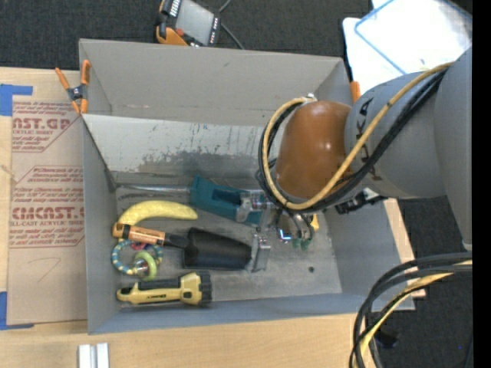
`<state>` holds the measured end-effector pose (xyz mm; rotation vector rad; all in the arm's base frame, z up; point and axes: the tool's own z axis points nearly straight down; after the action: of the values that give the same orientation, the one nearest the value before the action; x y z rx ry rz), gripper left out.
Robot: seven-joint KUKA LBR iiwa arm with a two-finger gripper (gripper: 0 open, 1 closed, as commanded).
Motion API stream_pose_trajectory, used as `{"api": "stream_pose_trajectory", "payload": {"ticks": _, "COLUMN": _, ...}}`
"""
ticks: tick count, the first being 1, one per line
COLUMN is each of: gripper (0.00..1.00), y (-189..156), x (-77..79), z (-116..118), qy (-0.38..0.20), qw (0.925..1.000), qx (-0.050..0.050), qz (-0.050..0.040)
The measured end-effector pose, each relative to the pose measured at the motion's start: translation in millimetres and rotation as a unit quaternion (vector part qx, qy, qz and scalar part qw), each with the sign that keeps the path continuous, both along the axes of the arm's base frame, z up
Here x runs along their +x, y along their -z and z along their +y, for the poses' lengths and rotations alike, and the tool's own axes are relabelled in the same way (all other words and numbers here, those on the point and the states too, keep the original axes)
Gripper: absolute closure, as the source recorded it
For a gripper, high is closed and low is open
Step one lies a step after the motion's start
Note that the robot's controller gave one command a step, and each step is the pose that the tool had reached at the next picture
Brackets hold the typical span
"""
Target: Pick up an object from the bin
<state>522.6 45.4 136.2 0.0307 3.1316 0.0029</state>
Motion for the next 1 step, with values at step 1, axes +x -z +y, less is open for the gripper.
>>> {"api": "stream_pose_trajectory", "payload": {"ticks": 1, "gripper": 1.0, "y": 60.8, "x": -3.1, "z": 8.7, "qy": -0.056, "qw": 0.9984, "qx": 0.0, "qz": 0.0013}}
